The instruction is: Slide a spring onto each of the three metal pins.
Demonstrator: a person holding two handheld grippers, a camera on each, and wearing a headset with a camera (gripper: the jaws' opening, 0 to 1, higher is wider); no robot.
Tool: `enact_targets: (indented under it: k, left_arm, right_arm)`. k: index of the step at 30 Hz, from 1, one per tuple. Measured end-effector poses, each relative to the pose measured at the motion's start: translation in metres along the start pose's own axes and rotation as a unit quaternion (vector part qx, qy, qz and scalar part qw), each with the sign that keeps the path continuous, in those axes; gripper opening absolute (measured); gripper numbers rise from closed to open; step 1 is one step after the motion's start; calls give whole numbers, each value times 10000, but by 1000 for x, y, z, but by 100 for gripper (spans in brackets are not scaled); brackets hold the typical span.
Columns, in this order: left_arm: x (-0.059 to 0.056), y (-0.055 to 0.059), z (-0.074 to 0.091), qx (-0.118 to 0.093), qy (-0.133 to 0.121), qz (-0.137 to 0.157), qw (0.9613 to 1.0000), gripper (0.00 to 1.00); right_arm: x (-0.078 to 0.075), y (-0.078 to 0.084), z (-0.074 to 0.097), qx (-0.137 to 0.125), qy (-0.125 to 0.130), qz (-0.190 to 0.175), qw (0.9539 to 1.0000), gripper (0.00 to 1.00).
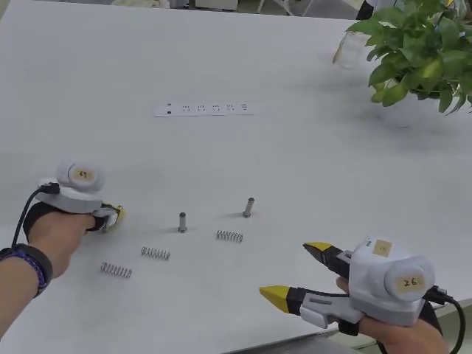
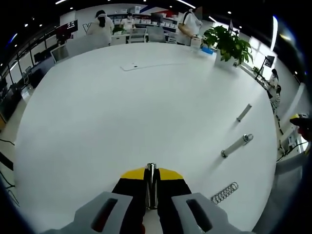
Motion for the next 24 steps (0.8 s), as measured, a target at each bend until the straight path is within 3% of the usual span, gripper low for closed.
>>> enact_targets:
  k: [6, 24]
  left_arm:
    - [2, -6, 7, -112, -14, 67, 9999, 0]
    - [1, -8, 27, -379, -116, 118, 9991, 0]
  right_arm:
    - [1, 0, -1, -3, -19, 1, 10000, 68]
    - [2, -3, -2, -45, -57, 18, 10000, 68]
Point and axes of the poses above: the centre of the closed fingertips' face, and the gripper's own axes: z roughly backward along the fingers, x roughly to its left, y roughly out of its underside, the point moved 1 cm from there along z, roughly backward along the fingers, and after that the axes turned 1 degree about y, right-handed, at the moved point
